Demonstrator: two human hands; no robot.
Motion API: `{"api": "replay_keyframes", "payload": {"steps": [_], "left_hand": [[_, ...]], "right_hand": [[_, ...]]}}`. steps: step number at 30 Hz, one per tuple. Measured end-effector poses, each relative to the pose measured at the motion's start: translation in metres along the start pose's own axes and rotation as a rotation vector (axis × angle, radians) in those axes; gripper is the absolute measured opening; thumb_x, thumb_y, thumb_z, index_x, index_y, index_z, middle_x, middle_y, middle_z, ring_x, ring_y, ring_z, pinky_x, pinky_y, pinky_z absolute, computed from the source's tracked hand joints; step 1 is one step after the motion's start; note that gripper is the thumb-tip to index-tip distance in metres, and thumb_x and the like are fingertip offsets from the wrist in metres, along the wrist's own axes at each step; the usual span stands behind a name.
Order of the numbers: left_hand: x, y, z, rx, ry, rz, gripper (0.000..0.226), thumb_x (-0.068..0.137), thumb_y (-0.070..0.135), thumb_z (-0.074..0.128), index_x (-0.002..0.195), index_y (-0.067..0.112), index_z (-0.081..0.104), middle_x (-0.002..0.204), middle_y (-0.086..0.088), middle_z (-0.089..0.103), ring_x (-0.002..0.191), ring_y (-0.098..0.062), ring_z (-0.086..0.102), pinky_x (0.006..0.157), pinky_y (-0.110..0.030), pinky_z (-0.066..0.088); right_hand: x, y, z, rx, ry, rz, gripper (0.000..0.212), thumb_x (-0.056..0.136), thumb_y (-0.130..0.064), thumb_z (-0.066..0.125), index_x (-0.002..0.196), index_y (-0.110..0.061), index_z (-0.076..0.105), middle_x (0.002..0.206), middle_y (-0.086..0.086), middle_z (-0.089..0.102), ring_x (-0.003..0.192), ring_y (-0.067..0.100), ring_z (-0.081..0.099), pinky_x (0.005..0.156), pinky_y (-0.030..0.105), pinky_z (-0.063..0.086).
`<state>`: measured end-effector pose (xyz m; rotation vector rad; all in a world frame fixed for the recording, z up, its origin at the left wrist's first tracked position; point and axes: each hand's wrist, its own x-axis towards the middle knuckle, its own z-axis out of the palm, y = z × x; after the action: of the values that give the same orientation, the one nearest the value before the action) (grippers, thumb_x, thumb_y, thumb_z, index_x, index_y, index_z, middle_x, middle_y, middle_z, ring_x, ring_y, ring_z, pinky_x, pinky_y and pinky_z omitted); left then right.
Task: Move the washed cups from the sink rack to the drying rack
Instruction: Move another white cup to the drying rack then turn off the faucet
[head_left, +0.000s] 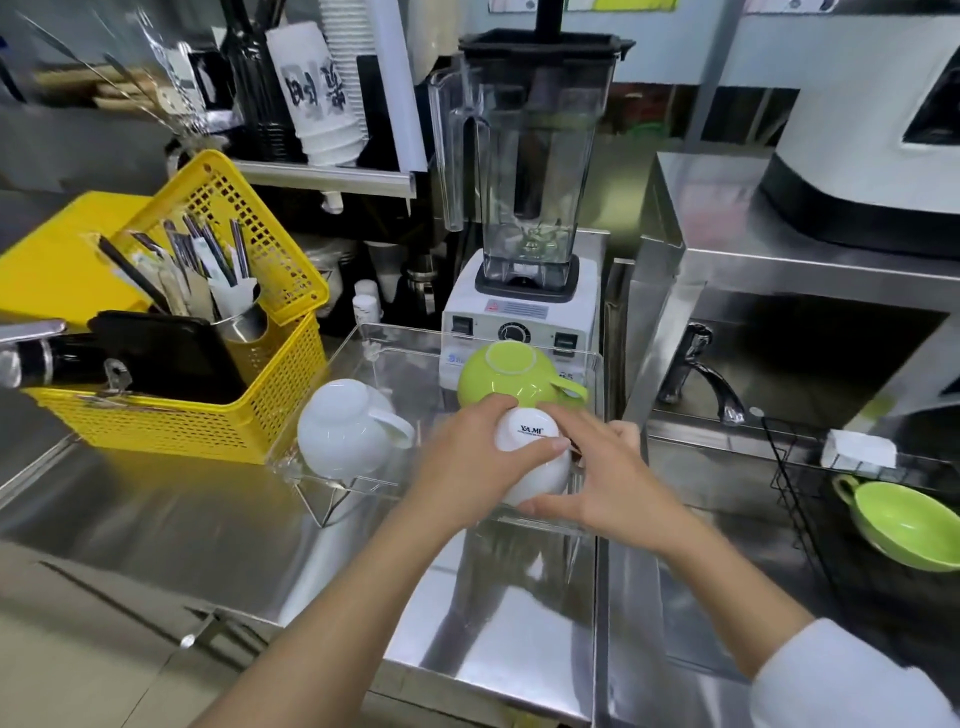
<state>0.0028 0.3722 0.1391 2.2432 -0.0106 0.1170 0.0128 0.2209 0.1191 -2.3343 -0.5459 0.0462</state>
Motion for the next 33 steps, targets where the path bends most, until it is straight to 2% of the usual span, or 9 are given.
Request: {"api": "replay_keyframes", "payload": {"steps": [4, 7, 11, 16, 20, 23, 25, 30, 33], "left_hand": [[0.0, -0.002, -0.002, 0.017, -0.03, 0.041, 0.047, 0.072, 0.051, 0.067, 0.108, 0.022, 0.06, 0.104, 0.001, 0.066, 0.097, -0.017, 0.057, 0.084, -0.032, 0.045], [0.001, -0.004, -0.003, 0.008, -0.042, 0.063, 0.04, 0.073, 0.048, 0.067, 0.107, 0.026, 0.063, 0.101, 0.003, 0.054, 0.092, -0.01, 0.05, 0.073, -0.008, 0.034], [0.001, -0.004, -0.001, 0.045, -0.045, 0.051, 0.04, 0.075, 0.047, 0.066, 0.107, 0.023, 0.063, 0.101, 0.001, 0.052, 0.093, -0.012, 0.049, 0.07, -0.018, 0.028], [0.001, 0.0, 0.0, 0.22, -0.038, -0.003, 0.051, 0.074, 0.055, 0.061, 0.113, 0.022, 0.057, 0.11, -0.001, 0.056, 0.104, -0.019, 0.053, 0.085, -0.032, 0.041], [-0.002, 0.016, 0.004, 0.408, 0.106, 0.069, 0.065, 0.076, 0.065, 0.049, 0.125, 0.022, 0.048, 0.125, -0.003, 0.052, 0.118, -0.023, 0.047, 0.097, -0.037, 0.037], [-0.001, 0.037, 0.015, 0.354, 0.084, 0.221, 0.06, 0.079, 0.059, 0.05, 0.13, 0.027, 0.042, 0.131, 0.005, 0.048, 0.123, -0.015, 0.041, 0.097, -0.033, 0.037], [0.003, 0.051, 0.031, 0.334, 0.01, 0.293, 0.06, 0.078, 0.059, 0.049, 0.131, 0.029, 0.041, 0.132, 0.008, 0.048, 0.124, -0.011, 0.039, 0.097, -0.03, 0.035], [0.015, 0.085, 0.092, 0.348, -0.089, 0.404, 0.079, 0.066, 0.066, 0.03, 0.132, 0.025, 0.042, 0.137, 0.002, 0.046, 0.129, -0.014, 0.037, 0.105, -0.028, 0.03], [0.023, 0.107, 0.137, 0.351, -0.176, 0.438, 0.077, 0.07, 0.064, 0.033, 0.135, 0.023, 0.039, 0.143, 0.0, 0.04, 0.134, -0.015, 0.032, 0.109, -0.028, 0.024]], "right_hand": [[0.003, 0.003, 0.004, -0.077, 0.007, -0.009, 0.085, 0.047, -0.068, 0.06, 0.124, -0.041, 0.037, 0.118, -0.012, 0.052, 0.11, 0.002, 0.035, 0.094, 0.025, 0.014], [0.003, 0.006, 0.004, -0.142, -0.005, -0.032, 0.088, 0.05, -0.072, 0.055, 0.128, -0.04, 0.033, 0.116, -0.011, 0.05, 0.111, 0.004, 0.034, 0.096, 0.025, 0.01], [0.0, 0.008, 0.002, -0.146, -0.027, -0.069, 0.086, 0.055, -0.074, 0.05, 0.131, -0.043, 0.026, 0.111, -0.016, 0.044, 0.109, -0.003, 0.028, 0.097, 0.014, 0.001], [0.001, 0.012, -0.003, -0.111, -0.025, -0.068, 0.085, 0.057, -0.075, 0.046, 0.133, -0.042, 0.028, 0.108, -0.026, 0.041, 0.109, -0.007, 0.026, 0.094, 0.003, -0.008], [0.0, 0.021, -0.016, -0.048, 0.027, -0.073, 0.086, 0.06, -0.073, 0.048, 0.136, -0.041, 0.025, 0.129, -0.019, 0.042, 0.121, -0.002, 0.032, 0.104, 0.015, 0.008], [-0.007, 0.033, -0.037, 0.043, 0.063, -0.061, 0.081, 0.068, -0.061, 0.059, 0.138, -0.041, 0.023, 0.136, -0.013, 0.043, 0.124, 0.003, 0.039, 0.108, 0.033, 0.027], [-0.014, 0.046, -0.053, 0.063, 0.102, -0.053, 0.076, 0.073, -0.048, 0.064, 0.137, -0.04, 0.024, 0.137, -0.012, 0.042, 0.125, 0.003, 0.038, 0.11, 0.041, 0.029], [-0.04, 0.099, -0.094, -0.015, 0.16, 0.035, 0.077, 0.068, -0.058, 0.049, 0.138, -0.04, 0.021, 0.139, -0.009, 0.04, 0.128, 0.008, 0.036, 0.11, 0.045, 0.028], [-0.062, 0.14, -0.119, -0.072, 0.184, 0.111, 0.078, 0.069, -0.054, 0.052, 0.138, -0.041, 0.019, 0.14, -0.007, 0.039, 0.128, 0.011, 0.037, 0.11, 0.043, 0.027]]}}
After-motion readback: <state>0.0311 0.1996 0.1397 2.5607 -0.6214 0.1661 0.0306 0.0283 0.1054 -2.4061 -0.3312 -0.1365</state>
